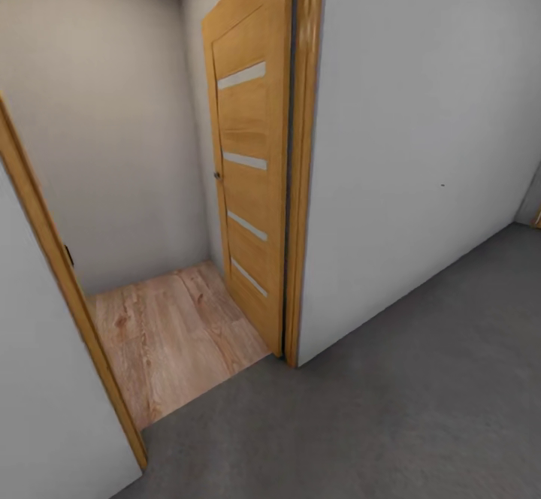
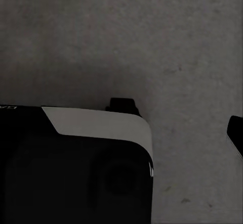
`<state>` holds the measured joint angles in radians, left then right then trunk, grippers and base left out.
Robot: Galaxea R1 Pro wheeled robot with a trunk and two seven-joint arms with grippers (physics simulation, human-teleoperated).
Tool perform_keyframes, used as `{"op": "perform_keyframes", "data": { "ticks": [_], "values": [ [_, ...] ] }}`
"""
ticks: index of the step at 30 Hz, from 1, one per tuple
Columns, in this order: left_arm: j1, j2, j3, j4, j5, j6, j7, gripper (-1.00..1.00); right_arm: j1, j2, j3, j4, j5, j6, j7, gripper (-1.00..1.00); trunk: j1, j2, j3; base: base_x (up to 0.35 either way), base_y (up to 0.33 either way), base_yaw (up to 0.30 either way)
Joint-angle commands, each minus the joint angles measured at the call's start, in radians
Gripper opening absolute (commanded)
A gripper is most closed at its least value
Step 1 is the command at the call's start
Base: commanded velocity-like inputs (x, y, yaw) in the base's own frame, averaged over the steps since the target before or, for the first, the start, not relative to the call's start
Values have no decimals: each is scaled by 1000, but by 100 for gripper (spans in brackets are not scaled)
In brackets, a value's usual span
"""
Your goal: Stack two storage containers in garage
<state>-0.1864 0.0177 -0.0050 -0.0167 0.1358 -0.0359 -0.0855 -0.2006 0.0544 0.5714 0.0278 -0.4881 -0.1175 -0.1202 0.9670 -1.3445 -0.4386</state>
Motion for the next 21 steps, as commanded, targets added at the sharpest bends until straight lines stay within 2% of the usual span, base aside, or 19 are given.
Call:
{"op": "perform_keyframes", "data": {
  "ticks": [1, 21],
  "values": [
    [-1, 0, -1, 1, 10, -3, -5, 100, -1, 1, 8, 3, -9, -5, -1, 100, 1, 0, -1, 319, 0, 0],
    [-1, -1, -1, 1, 9, -2, -5, 100, -1, 2, 8, 3, -7, -5, -1, 100, 1, 0, -1, 319, 0, 0]
  ]
}}
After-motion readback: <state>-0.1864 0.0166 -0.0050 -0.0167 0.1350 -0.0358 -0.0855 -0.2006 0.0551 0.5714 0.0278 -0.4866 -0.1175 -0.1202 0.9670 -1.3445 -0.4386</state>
